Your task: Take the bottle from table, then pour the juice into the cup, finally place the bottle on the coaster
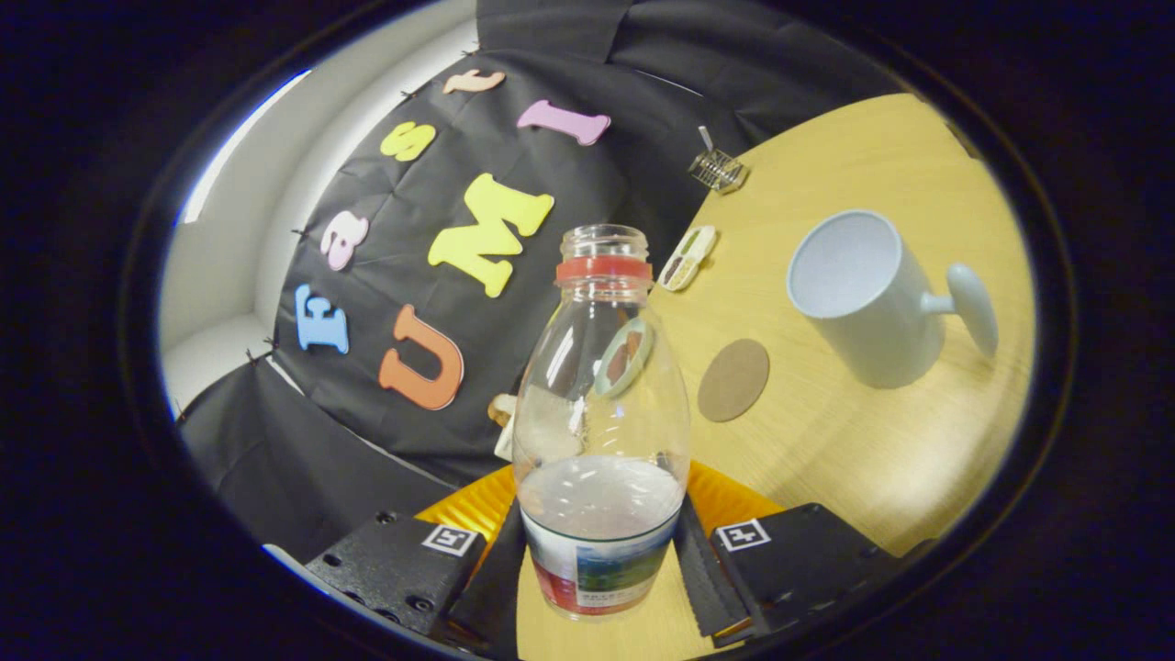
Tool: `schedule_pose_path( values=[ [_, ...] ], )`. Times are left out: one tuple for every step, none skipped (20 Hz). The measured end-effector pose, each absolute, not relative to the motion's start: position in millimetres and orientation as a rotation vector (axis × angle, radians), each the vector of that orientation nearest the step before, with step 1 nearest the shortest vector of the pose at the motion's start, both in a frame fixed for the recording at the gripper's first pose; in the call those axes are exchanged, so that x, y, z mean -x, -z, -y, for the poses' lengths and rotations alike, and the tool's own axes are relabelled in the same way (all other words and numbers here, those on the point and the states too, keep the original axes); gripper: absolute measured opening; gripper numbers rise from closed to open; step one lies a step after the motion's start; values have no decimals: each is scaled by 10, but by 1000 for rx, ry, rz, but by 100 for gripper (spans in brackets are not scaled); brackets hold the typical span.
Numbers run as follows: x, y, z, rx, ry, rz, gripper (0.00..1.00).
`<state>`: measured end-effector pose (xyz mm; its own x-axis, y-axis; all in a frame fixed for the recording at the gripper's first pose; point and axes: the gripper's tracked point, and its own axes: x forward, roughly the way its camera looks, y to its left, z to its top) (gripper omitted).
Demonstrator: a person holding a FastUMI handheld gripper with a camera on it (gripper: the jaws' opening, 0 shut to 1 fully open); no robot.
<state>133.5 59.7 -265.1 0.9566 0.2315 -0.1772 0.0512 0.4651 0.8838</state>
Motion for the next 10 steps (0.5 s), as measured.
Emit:
schedule_pose_path(
  values=[
    [-1329, 2614, -584, -1117, -125, -286, 80],
    [-1303, 2582, -590, -1156, -138, -287, 80],
    [-1296, 2583, -584, -1188, -141, -293, 80],
    [-1298, 2574, -548, -1227, -138, -298, 80],
    [-1298, 2565, -524, -1261, -132, -301, 79],
    [-1302, 2530, -489, -1296, -126, -298, 79],
    [-1304, 2496, -469, -1318, -126, -292, 79],
    [-1290, 2455, -475, -1334, -133, -286, 79],
    [-1314, 2424, -450, -1349, -137, -280, 80],
    [-1301, 2404, -420, -1369, -138, -277, 79]
  ],
)
